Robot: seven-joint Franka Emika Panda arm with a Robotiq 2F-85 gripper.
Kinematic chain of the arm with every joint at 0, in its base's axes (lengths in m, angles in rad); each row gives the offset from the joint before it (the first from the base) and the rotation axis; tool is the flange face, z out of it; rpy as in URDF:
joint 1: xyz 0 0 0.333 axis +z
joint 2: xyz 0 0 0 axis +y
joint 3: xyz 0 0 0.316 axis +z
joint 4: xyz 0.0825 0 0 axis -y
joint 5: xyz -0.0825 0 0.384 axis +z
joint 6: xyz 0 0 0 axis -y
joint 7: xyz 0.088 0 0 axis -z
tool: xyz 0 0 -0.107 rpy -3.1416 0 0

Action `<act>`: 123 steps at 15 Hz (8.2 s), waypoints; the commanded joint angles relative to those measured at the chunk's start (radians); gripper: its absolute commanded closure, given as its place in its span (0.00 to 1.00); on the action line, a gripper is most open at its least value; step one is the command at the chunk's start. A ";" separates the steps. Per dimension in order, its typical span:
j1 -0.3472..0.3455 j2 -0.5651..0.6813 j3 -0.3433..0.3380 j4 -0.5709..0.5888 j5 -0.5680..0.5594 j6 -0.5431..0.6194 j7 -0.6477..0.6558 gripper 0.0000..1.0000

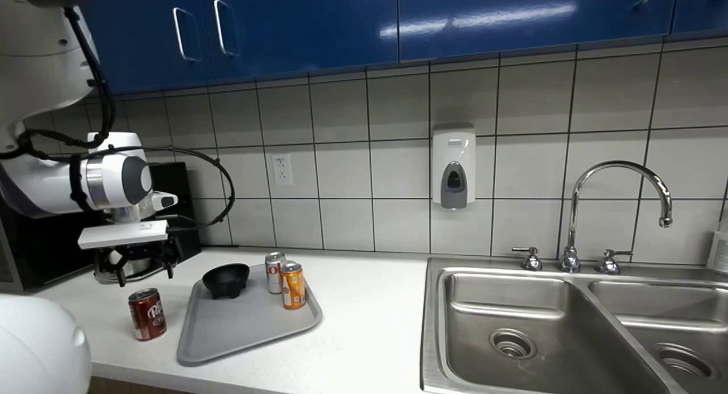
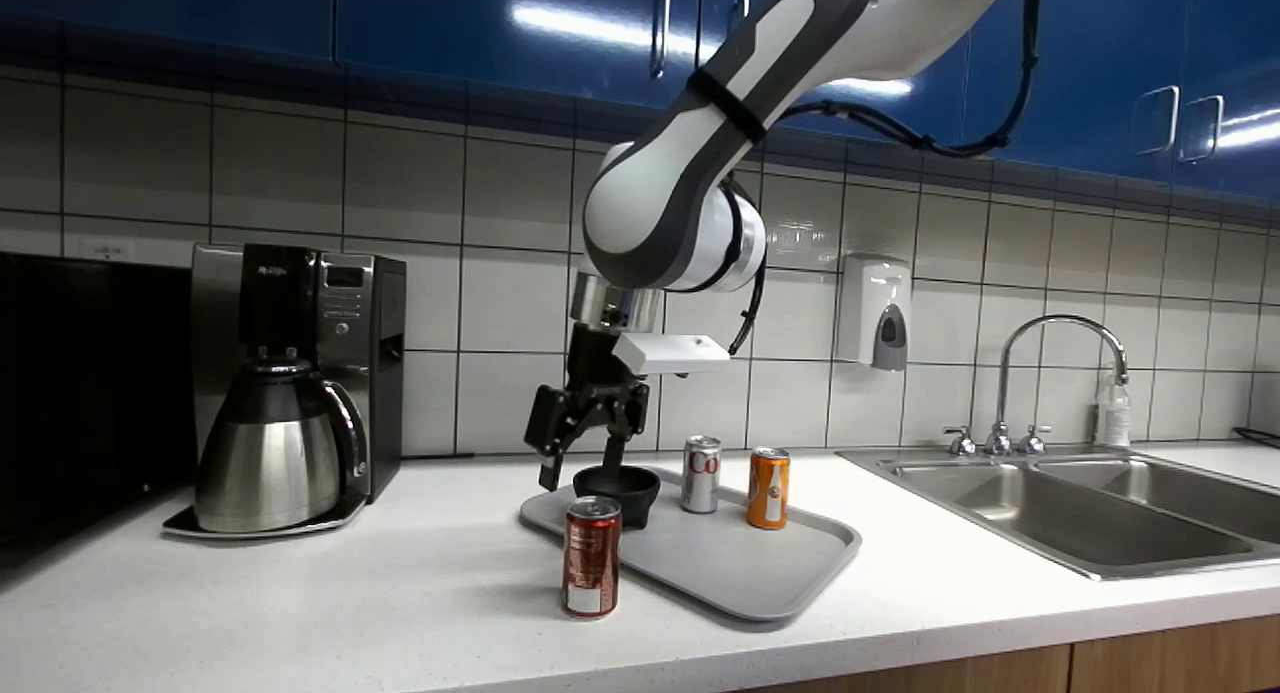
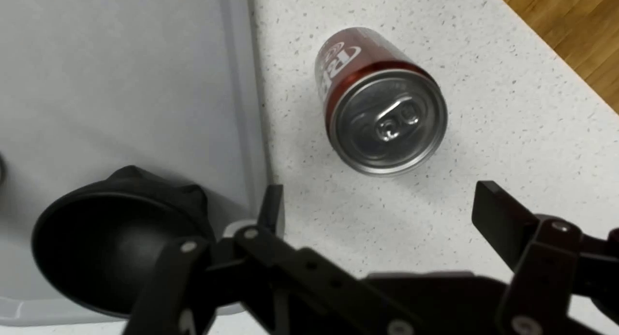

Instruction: Remove the contents on the tray

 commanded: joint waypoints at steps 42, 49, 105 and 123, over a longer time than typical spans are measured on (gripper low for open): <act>-0.178 0.071 -0.225 0.159 -0.118 -0.003 0.104 0.00; -0.187 0.166 -0.234 0.257 -0.102 -0.042 0.078 0.00; -0.198 0.242 -0.274 0.431 -0.092 -0.126 0.097 0.61; -0.351 0.285 -0.291 0.493 -0.018 -0.130 0.025 0.61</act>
